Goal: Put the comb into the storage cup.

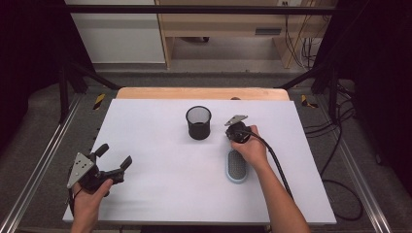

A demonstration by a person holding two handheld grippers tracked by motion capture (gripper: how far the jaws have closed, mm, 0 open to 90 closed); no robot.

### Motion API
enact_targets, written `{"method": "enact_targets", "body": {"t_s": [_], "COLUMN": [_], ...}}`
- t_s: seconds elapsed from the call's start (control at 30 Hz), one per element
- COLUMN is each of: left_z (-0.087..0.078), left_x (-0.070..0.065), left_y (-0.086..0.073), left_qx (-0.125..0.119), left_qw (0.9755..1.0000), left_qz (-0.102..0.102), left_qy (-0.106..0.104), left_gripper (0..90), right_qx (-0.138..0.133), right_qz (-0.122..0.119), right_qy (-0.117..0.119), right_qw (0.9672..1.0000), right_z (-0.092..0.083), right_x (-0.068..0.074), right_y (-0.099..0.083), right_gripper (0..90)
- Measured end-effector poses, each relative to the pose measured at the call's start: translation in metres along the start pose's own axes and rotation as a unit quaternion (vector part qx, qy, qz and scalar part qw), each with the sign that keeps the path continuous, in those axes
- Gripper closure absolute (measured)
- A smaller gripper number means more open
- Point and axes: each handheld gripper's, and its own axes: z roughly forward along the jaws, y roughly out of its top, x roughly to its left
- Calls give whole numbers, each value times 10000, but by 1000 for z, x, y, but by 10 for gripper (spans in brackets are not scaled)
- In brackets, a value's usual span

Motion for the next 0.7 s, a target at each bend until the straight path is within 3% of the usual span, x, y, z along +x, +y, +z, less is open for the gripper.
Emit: {"method": "enact_targets", "body": {"t_s": [0.2,0.6,0.7], "left_z": [0,0,-1], "left_x": [0,1,2], "left_y": [0,-1,-1], "left_qx": [49,114,83], "left_qw": [10000,9999,9999], "left_qz": [23,38,45], "left_qy": [23,63,94], "left_gripper": [19,23,23], "right_qx": [182,280,416], "right_qz": [105,363,419], "right_qy": [-238,-339,-412], "right_qw": [9995,9984,9974], "right_z": [-10,-24,-30], "right_x": [-15,-33,-38], "right_y": [-8,-27,-34], "right_gripper": [900,900,900]}}
